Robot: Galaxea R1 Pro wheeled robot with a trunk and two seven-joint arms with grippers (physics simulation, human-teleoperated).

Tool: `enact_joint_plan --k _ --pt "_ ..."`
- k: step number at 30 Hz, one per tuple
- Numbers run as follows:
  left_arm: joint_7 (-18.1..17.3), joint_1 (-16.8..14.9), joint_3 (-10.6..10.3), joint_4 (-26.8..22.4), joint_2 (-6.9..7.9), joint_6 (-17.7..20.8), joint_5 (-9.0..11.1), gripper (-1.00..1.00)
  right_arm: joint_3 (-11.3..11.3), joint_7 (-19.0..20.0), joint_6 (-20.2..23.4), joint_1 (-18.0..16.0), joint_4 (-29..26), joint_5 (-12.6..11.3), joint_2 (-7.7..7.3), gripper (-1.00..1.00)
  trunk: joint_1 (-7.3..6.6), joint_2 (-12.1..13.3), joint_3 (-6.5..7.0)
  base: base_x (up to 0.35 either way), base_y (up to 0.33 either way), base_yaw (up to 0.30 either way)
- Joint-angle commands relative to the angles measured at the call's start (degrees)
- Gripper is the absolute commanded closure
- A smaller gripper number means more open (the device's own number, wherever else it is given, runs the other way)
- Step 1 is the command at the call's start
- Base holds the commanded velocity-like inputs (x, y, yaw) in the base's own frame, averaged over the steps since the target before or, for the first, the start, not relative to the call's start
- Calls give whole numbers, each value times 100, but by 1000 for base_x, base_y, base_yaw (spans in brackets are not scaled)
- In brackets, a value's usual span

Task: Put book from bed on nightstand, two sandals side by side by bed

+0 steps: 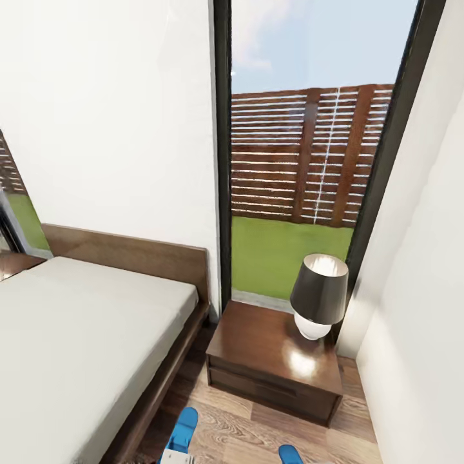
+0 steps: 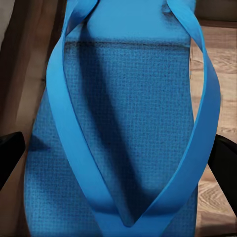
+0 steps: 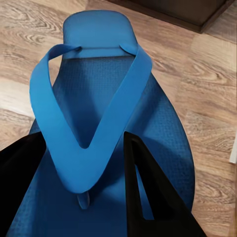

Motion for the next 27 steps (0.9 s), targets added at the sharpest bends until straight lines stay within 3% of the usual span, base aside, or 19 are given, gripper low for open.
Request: enact_joint_plan --k 1,12,27 --pt "28 -7 -50 8 -1 -22 52 100 19 -30 -13 -3 4 13 0 100 1 -7 -9 0 -71 277" --pt "48 14 -60 14 -1 -45 53 100 13 -30 -13 -3 21 7 -23 100 1 -7 -9 0 -12 54" --pt "30 664 -34 308 7 -79 102 100 3 -30 -20 352 29 6 -51 100 1 -7 -9 0 0 1"
